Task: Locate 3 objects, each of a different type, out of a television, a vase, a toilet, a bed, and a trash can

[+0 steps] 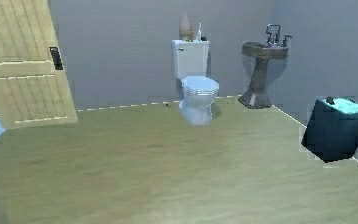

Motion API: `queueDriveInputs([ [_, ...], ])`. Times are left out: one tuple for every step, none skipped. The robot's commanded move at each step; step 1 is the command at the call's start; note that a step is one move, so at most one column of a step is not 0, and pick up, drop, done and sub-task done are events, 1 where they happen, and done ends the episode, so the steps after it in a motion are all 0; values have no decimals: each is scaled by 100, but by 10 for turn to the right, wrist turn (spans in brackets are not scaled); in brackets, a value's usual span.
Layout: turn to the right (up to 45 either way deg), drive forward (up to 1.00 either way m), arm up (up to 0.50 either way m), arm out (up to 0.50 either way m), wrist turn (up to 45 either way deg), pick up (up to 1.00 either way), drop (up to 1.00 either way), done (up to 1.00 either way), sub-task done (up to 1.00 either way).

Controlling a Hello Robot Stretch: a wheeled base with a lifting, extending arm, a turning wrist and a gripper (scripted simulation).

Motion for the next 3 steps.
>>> queueDriveInputs([
  [-30, 0, 0, 0, 0, 0, 0, 0, 0],
  [0, 100, 0, 0, 0, 0, 0, 0, 0],
  [0, 75, 0, 0, 0, 0, 0, 0, 0],
])
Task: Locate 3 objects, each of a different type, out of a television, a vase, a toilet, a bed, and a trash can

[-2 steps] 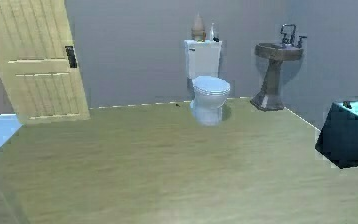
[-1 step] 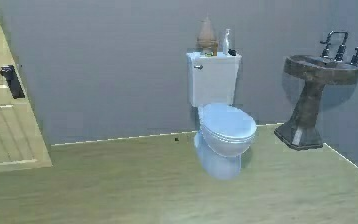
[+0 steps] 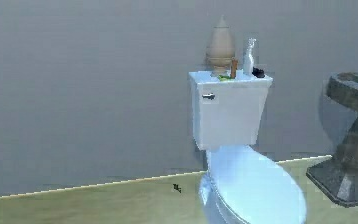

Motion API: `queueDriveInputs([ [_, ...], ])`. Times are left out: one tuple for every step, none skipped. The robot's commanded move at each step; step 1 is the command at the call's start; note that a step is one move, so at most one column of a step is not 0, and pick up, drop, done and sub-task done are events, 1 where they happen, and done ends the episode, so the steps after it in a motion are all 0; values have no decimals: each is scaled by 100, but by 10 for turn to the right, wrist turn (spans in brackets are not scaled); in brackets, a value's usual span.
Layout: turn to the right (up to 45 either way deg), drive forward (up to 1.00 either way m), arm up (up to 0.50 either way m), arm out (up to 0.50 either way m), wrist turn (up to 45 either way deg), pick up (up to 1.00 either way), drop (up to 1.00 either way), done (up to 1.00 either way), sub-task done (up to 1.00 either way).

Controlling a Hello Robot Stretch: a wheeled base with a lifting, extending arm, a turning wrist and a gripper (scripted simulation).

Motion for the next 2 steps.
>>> queueDriveInputs([
  [180, 0, 0, 0, 0, 0, 0, 0, 0],
  [0, 0, 0, 0, 0, 0, 0, 100, 0],
])
